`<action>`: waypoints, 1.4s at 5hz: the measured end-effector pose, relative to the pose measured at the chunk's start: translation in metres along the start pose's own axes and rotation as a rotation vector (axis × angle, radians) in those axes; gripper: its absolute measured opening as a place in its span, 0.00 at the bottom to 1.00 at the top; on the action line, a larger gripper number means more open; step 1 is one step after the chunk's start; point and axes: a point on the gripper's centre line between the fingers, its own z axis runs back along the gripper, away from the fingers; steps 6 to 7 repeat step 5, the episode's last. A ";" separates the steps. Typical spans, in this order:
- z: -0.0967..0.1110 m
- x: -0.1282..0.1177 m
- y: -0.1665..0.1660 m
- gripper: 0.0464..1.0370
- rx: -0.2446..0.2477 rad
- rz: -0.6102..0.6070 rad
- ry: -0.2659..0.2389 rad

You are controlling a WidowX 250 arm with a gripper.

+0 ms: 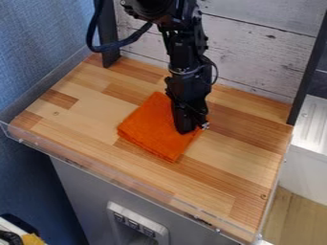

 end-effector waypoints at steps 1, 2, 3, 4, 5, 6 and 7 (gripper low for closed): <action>-0.001 0.003 -0.012 0.01 0.001 0.140 0.024; -0.002 0.007 -0.028 0.01 0.019 0.257 0.051; -0.003 0.007 -0.036 0.01 0.048 0.357 0.074; -0.004 0.008 -0.039 0.01 0.085 0.442 0.076; -0.004 0.008 -0.043 0.04 0.122 0.507 0.070; -0.004 0.008 -0.043 0.04 0.122 0.507 0.070; -0.004 0.008 -0.043 0.04 0.122 0.507 0.070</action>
